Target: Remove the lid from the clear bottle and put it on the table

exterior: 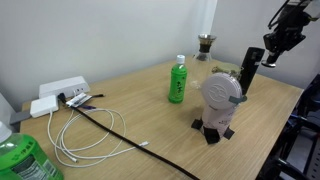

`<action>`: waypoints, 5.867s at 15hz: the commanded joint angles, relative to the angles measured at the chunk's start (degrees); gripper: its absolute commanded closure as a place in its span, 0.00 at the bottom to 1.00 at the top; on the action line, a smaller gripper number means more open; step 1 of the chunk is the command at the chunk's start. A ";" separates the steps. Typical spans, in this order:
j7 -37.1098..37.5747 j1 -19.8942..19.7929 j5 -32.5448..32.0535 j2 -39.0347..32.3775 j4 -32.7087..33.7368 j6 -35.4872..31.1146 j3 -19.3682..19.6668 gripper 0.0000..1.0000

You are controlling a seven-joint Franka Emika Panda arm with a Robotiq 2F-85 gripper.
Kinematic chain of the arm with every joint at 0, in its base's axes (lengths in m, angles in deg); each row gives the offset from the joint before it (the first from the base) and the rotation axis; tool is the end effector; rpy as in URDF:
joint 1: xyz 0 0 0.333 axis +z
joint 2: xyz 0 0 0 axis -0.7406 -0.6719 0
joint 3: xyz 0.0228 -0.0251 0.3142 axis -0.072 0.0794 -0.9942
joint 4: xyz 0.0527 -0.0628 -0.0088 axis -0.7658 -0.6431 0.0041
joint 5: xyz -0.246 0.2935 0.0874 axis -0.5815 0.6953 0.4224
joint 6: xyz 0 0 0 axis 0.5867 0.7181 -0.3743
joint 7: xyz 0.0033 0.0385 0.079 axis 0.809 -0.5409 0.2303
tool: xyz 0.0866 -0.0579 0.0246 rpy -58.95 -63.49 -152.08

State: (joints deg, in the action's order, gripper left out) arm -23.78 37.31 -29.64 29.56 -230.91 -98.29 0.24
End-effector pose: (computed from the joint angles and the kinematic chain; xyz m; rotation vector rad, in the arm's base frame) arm 0.3600 -0.0814 0.3332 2.9878 -0.8180 0.0985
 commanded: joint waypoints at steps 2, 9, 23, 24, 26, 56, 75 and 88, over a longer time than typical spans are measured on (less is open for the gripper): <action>-6.35 0.63 1.85 -3.96 0.07 -2.25 0.85 0.99; -4.89 0.01 -1.70 -3.29 0.42 -0.54 -0.53 0.94; -1.55 -0.04 -2.61 -2.67 0.45 0.50 -2.36 0.99; -0.26 -0.02 -2.62 -2.86 0.45 0.74 -3.01 0.99; 2.20 0.21 -2.23 -3.39 0.40 0.97 -4.14 0.99; 0.42 7.01 18.83 -36.29 0.27 -29.10 -2.19 0.96; -4.29 8.19 17.95 -30.31 0.74 -24.54 1.07 0.00; 2.23 6.92 5.11 -18.73 0.40 -11.32 4.36 0.00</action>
State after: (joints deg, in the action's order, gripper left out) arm -21.14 45.24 -23.63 6.43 -229.92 -114.27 5.60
